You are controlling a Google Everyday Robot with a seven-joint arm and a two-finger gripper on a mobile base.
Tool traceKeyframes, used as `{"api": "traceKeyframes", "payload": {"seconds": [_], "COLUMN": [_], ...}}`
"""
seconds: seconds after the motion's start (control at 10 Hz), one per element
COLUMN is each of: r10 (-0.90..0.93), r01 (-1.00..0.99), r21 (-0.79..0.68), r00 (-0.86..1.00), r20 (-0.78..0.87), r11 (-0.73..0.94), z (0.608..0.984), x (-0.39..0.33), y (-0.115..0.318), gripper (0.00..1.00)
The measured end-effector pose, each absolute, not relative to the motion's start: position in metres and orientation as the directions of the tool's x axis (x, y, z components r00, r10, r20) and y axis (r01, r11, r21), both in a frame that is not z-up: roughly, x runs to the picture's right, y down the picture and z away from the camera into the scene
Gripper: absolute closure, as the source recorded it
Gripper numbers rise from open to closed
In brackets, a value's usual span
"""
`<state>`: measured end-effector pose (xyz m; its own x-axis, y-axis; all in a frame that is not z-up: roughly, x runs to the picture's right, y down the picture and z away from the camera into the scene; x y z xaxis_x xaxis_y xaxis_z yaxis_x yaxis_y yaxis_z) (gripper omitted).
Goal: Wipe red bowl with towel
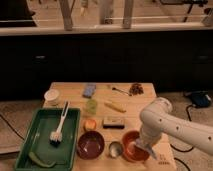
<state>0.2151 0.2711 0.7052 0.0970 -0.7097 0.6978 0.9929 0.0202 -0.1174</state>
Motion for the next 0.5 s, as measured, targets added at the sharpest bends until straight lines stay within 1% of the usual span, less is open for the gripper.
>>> {"api": "traceKeyframes", "payload": {"seconds": [0.2,0.5], "r10": [-0.725,-0.736], "r01": [0.993,0.997], "r21": [-0.114,-0.069], "r00": [0.089,0.021], "r20": [0.683,0.677], "r11": [0.014,-0.035], "z": [0.702,0.7], "x": [0.207,0.169], "y": [0.255,0.247], "gripper": [1.0,1.0]}}
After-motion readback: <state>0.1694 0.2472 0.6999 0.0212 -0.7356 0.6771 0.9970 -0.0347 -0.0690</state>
